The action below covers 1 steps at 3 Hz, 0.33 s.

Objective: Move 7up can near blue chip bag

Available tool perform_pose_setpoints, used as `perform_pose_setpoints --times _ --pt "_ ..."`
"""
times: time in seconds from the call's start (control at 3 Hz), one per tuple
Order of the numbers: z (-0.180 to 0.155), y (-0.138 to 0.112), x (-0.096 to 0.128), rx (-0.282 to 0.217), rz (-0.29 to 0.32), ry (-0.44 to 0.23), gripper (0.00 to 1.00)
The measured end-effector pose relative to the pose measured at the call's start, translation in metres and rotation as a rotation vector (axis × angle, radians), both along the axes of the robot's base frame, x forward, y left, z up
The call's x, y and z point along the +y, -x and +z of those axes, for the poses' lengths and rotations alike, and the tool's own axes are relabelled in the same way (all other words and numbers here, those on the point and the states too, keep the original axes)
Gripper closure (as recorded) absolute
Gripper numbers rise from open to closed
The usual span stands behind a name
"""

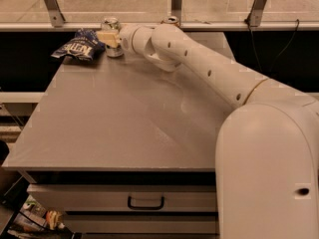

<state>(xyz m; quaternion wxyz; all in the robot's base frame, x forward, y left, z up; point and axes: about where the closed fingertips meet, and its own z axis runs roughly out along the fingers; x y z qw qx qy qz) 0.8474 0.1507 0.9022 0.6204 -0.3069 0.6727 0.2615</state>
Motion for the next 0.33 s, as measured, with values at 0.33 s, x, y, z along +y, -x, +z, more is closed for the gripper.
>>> perform_pose_setpoints --times 0.33 --pt "-0.0005 0.0005 0.0024 0.001 0.003 0.0 0.0"
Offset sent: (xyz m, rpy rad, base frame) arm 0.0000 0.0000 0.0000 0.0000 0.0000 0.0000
